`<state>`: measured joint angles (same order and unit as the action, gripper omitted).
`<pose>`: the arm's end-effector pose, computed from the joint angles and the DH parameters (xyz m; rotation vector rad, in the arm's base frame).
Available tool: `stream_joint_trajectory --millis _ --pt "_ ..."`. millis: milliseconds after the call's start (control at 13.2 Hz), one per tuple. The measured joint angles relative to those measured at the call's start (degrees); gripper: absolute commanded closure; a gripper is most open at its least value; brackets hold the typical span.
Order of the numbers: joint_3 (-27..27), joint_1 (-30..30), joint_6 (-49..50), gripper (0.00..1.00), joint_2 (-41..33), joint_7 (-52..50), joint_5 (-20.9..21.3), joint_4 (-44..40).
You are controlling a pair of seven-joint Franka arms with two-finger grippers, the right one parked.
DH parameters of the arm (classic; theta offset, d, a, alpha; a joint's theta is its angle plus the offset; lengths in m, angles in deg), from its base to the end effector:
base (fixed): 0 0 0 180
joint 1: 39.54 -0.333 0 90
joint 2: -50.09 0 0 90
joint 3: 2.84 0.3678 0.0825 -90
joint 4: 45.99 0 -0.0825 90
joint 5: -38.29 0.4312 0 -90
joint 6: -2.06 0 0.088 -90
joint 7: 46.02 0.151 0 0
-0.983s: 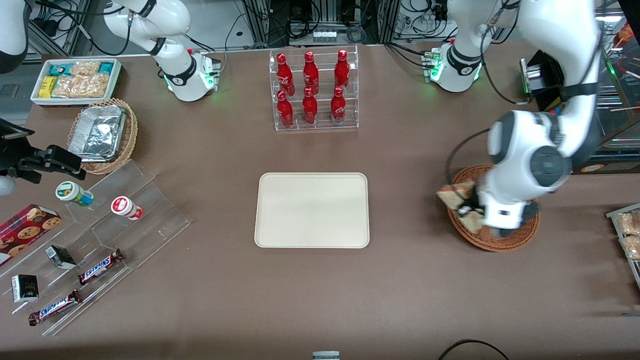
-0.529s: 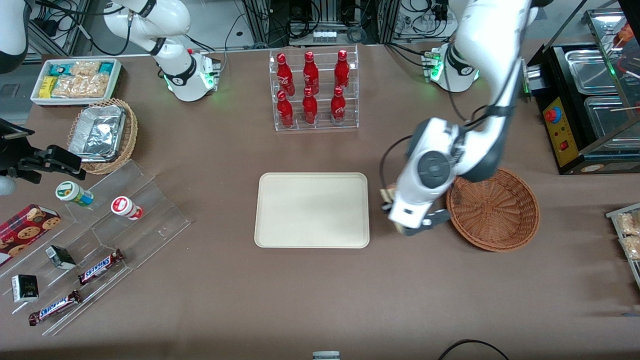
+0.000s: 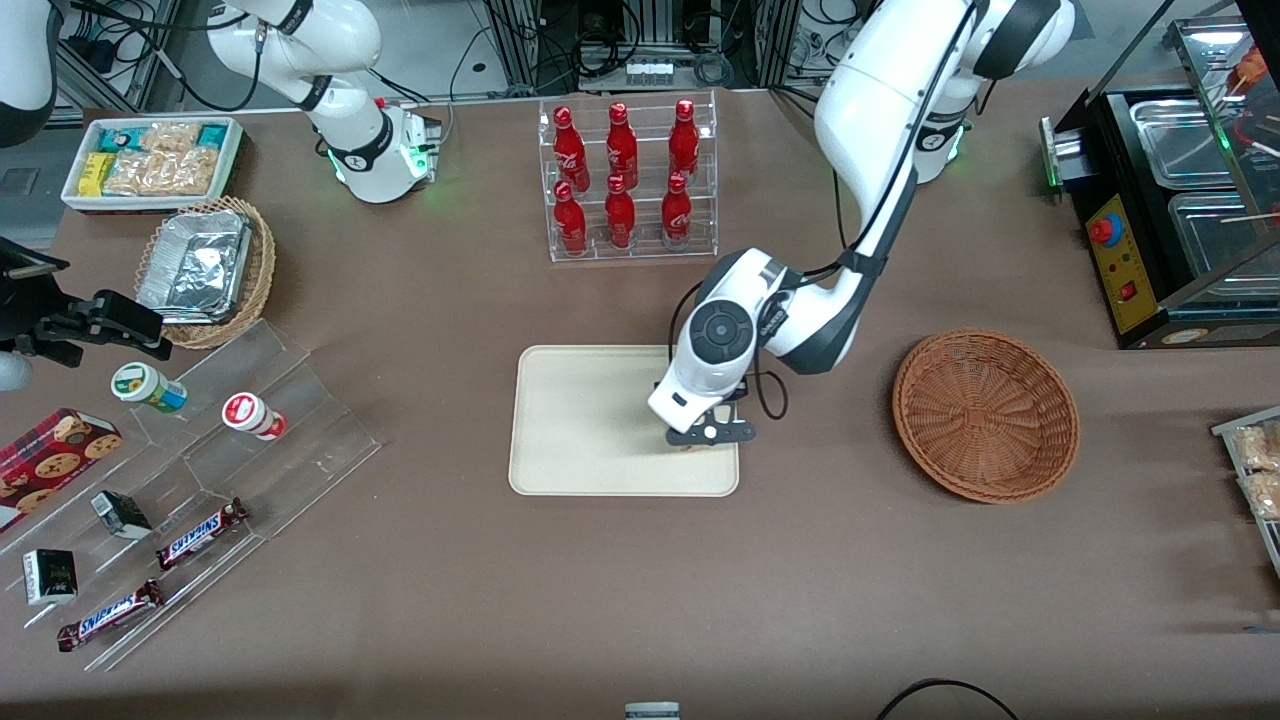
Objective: Place sandwich from basket to tray
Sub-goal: 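Lift the sandwich and carry it with the left gripper to the tray, then lower the sandwich onto the tray and open the left gripper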
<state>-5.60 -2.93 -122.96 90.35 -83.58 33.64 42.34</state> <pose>0.5928 -0.4881 0.2006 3.0997 0.0426 -0.1683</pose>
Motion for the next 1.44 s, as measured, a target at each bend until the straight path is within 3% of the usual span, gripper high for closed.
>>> stream_joint_trajectory --millis 681,908,983,1286,1437 --pt "0.2 -0.2 -0.2 0.54 4.1 1.5 0.0 -3.3" --pt "0.2 -0.3 -0.2 0.49 5.5 1.5 0.0 -4.8" --pt "0.2 -0.3 -0.2 0.44 5.5 1.5 0.0 -4.8" --pt "0.4 -0.3 -0.2 0.01 5.5 1.3 0.0 -5.3" --pt "0.8 -0.7 2.5 0.00 4.5 0.6 0.0 -6.8"
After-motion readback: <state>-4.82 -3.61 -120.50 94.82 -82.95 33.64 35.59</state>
